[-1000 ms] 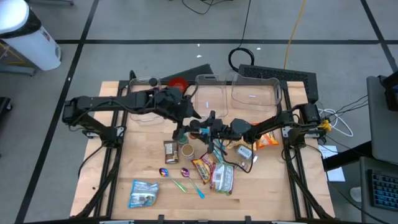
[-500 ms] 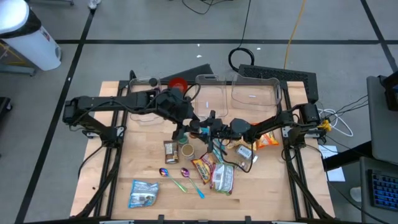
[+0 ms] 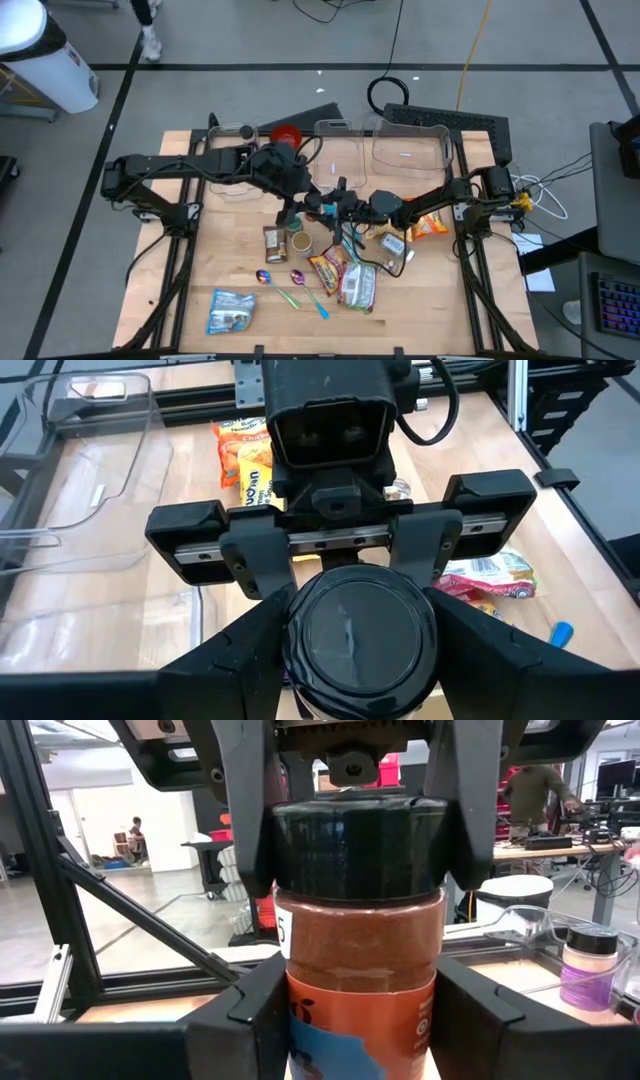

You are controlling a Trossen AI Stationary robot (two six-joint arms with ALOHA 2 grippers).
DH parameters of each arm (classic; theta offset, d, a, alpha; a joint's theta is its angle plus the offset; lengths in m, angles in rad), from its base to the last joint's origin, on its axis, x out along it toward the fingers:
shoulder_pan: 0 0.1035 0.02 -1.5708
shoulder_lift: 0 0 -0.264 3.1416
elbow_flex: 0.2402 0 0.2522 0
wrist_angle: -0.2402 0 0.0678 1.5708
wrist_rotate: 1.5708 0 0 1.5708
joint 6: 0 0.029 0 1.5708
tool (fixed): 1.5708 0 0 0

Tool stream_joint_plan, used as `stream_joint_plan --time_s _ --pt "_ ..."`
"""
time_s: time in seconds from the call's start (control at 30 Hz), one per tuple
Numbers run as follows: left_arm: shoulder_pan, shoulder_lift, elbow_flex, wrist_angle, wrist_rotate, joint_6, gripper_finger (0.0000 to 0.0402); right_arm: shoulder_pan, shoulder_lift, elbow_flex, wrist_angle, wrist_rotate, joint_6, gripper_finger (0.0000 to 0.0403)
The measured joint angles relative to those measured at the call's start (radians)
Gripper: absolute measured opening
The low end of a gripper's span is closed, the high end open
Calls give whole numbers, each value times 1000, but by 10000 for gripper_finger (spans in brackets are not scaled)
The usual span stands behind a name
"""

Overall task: Pick & Place Food Item
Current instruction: Put the orange seasoning bottle into the left transparent bin

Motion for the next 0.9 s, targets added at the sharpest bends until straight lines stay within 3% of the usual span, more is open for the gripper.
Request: stream_joint_plan --time_s 0.53,0.9 --pt "1 -11 -2 -36 -36 63 211 -13 -43 0 -42 -8 12 274" --pt "52 -175 -3 -139 -182 80 211 -18 -177 0 -228 -7 -81 281"
